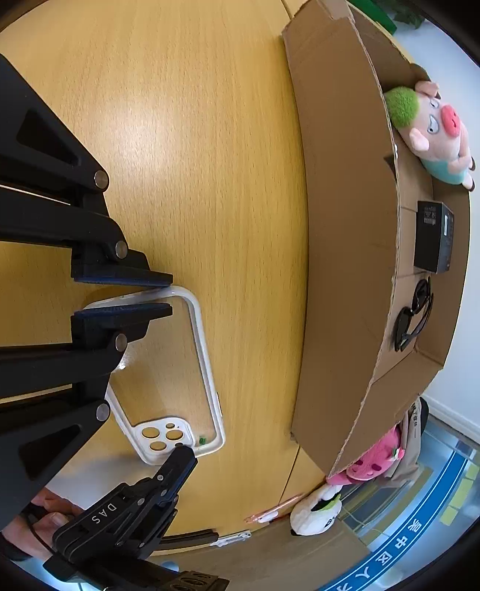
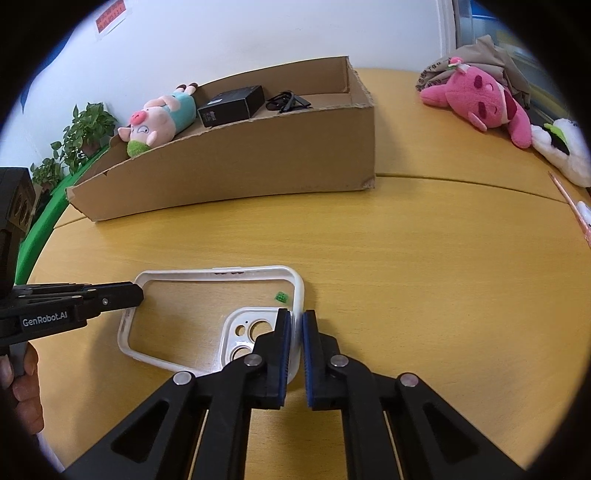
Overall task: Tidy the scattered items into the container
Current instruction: 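Close the right gripper on the phone case bumper while the left gripper pinches it too, then lift the phone case with the right gripper and lower it into the tray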
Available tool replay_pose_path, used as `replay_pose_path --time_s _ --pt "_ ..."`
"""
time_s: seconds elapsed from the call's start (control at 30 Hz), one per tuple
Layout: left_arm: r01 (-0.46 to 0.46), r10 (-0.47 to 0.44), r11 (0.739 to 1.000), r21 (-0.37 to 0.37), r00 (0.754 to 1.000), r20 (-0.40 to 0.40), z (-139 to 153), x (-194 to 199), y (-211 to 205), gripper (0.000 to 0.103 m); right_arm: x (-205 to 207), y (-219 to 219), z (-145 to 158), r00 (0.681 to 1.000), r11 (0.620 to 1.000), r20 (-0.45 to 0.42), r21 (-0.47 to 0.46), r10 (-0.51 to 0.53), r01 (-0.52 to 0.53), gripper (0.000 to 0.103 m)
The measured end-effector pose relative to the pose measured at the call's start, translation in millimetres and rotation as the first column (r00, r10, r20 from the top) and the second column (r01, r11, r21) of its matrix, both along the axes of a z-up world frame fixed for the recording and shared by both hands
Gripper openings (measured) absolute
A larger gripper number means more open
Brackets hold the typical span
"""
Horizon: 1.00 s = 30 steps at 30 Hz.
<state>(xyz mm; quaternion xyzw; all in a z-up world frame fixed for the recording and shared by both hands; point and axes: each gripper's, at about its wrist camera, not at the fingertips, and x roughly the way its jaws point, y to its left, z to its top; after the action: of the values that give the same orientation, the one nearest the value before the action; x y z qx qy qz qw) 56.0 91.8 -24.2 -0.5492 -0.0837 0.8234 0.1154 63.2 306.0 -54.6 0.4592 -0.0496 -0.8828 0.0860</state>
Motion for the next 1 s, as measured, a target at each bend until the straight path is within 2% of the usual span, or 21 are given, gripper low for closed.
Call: replay_pose_path --time_s 0.13,0.3,0.47,0.63,0.77,1.0 --pt "-0.005 0.006 1.0 0.026 0.999 -0.039 13 2 -9 0.007 0 -3 6 1.0 1.0 -0.017 -0.013 0.005 -0.005 0.006" --pt "0.002 0.005 0.998 0.062 0.993 -0.119 50 3 -24 0.006 -1 -10 29 0.997 1.0 -0.078 -0.008 0.021 -0.022 0.005" --pt "-0.004 0.019 0.998 0.058 0.967 -0.254 102 -1 -38 0.006 -5 -19 66 0.985 0.999 -0.162 -0.01 0.05 -0.052 0.005" --pt "-0.013 0.037 0.997 0.072 0.937 -0.348 146 -16 -60 0.006 -13 -37 113 0.958 0.996 -0.275 0.007 0.085 -0.086 0.006" --pt "-0.015 0.041 0.997 0.07 0.919 -0.392 167 -28 -73 0.006 -25 -44 137 0.939 0.994 -0.328 0.011 0.102 -0.104 0.006" --pt "-0.034 0.054 0.998 0.056 0.913 -0.405 179 -60 -94 0.006 -61 -61 159 0.924 0.992 -0.36 0.02 0.126 -0.127 0.006"
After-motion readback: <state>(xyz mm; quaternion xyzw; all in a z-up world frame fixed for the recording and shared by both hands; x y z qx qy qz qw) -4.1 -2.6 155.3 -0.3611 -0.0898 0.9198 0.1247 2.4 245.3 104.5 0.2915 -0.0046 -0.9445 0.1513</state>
